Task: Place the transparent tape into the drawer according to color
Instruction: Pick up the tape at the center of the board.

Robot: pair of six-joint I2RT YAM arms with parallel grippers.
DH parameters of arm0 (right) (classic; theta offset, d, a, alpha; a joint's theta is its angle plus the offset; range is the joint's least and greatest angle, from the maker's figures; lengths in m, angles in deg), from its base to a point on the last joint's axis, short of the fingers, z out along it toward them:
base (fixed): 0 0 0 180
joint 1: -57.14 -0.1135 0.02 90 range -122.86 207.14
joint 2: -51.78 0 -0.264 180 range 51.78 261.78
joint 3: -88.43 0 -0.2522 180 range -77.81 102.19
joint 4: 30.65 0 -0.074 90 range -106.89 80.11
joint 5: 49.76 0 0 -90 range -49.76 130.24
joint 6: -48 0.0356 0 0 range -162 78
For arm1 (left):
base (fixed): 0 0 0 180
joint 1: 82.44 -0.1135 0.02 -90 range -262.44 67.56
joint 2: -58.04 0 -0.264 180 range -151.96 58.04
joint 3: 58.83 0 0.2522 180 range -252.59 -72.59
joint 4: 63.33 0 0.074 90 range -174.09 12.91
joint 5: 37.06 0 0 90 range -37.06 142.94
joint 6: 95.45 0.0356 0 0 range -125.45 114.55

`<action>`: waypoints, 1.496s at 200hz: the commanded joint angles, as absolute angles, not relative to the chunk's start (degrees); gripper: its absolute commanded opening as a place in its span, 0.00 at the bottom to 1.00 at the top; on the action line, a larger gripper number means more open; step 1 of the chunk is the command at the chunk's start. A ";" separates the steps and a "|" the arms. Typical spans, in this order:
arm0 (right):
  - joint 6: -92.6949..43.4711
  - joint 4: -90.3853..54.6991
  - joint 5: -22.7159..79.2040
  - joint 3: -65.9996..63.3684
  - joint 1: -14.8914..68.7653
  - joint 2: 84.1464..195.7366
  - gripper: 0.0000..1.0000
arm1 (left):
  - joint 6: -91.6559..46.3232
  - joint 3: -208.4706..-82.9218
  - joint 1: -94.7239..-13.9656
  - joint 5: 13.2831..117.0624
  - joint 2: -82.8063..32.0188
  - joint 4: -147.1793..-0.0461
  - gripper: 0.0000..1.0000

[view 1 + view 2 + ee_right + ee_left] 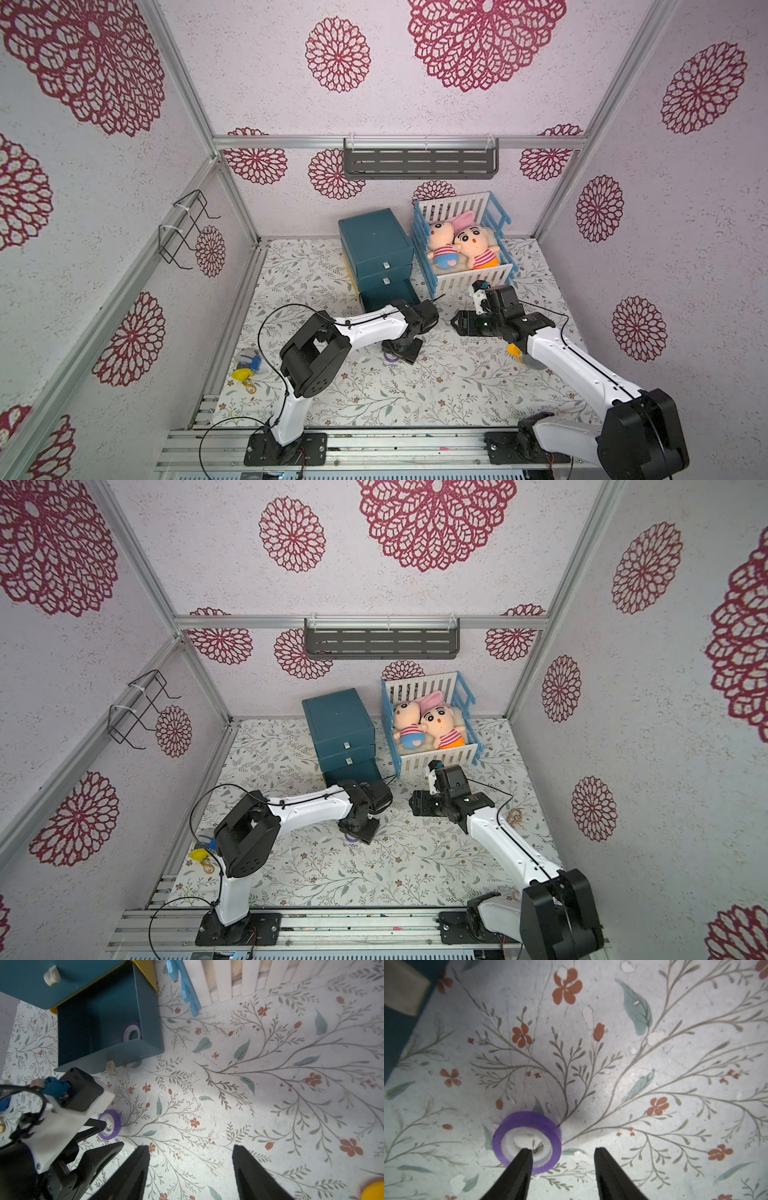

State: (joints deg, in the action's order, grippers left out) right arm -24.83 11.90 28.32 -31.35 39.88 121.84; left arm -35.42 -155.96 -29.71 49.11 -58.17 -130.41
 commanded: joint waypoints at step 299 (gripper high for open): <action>-24.68 10.27 25.39 -31.74 41.23 120.01 0.72 | -35.38 -157.68 -30.41 45.53 -56.29 -134.43 0.00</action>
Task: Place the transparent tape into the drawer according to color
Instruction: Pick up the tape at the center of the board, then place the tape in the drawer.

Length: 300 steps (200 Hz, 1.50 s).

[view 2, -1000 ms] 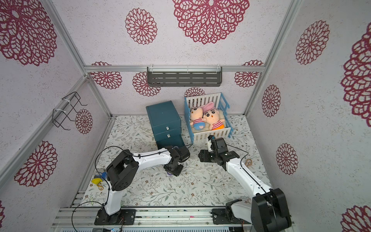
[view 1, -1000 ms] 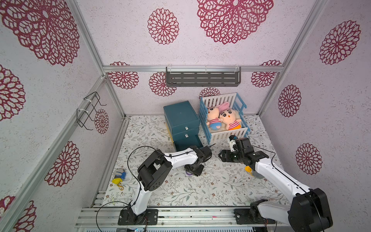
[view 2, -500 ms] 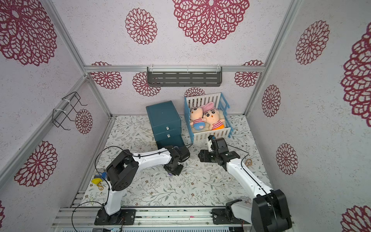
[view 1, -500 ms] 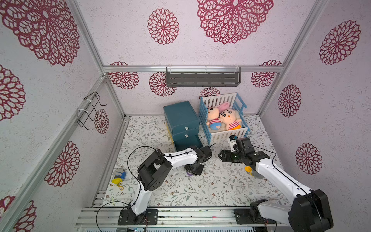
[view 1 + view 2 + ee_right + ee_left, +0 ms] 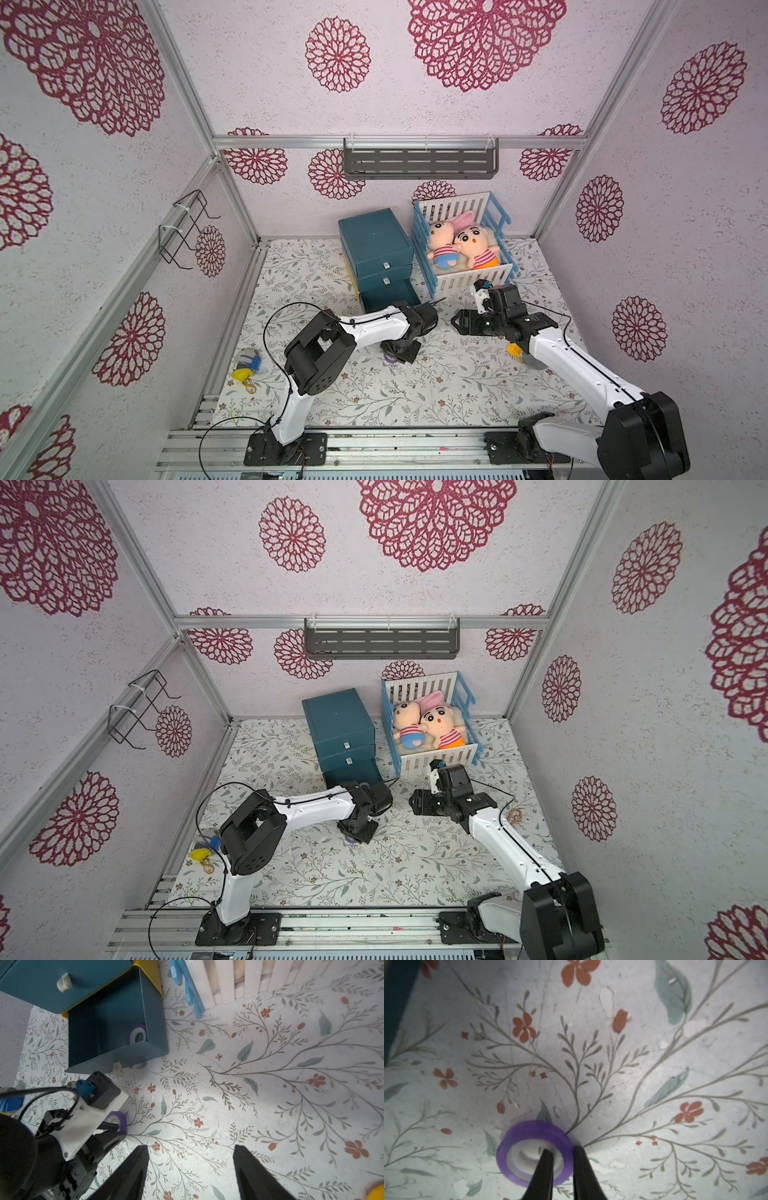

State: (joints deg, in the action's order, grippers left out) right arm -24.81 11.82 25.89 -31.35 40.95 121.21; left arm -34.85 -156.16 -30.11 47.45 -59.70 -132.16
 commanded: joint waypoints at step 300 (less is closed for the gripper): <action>-23.36 8.88 24.51 -31.93 41.24 119.03 0.72 | -27.39 -168.82 -39.76 35.93 -51.95 -129.83 0.00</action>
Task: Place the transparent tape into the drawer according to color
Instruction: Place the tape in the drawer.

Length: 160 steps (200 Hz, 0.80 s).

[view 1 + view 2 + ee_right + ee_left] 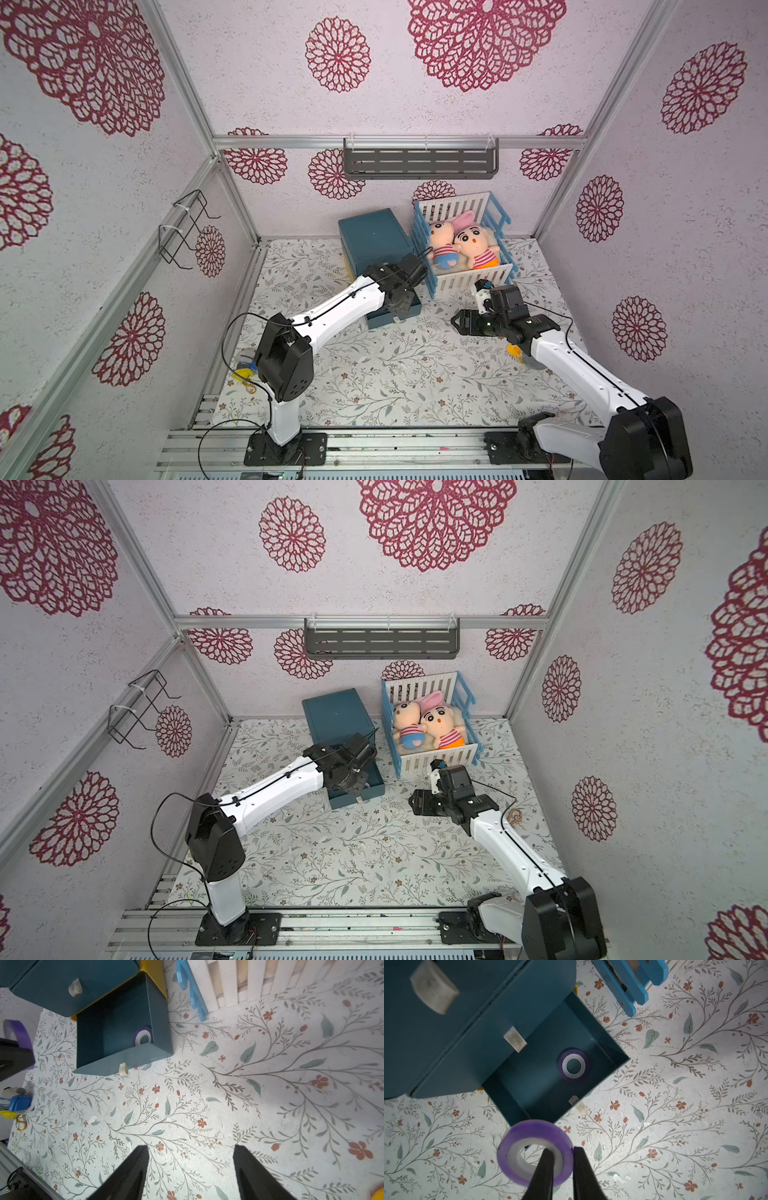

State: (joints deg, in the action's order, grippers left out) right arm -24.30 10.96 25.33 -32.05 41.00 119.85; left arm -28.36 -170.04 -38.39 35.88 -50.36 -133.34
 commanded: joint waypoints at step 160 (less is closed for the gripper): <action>-22.57 8.86 23.98 -32.10 41.31 118.23 0.73 | -27.92 -164.09 -42.53 37.57 -55.87 -123.94 0.36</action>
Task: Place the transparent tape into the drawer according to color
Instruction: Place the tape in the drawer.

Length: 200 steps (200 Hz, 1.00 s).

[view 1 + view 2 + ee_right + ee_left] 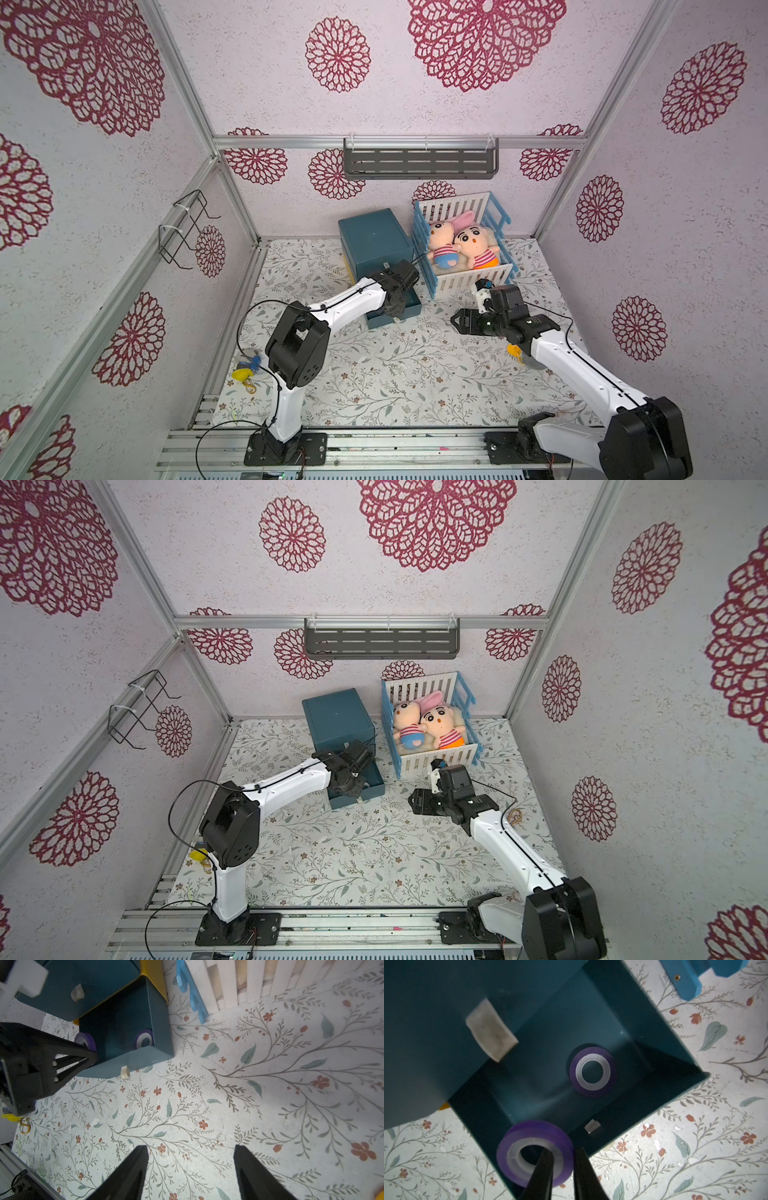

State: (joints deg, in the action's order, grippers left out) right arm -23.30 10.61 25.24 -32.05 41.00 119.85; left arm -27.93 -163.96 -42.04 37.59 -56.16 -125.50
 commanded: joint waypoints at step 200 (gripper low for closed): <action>-18.51 0.60 29.32 -32.00 28.78 125.37 0.77 | -29.41 -162.98 -43.25 35.08 -32.18 -123.68 0.97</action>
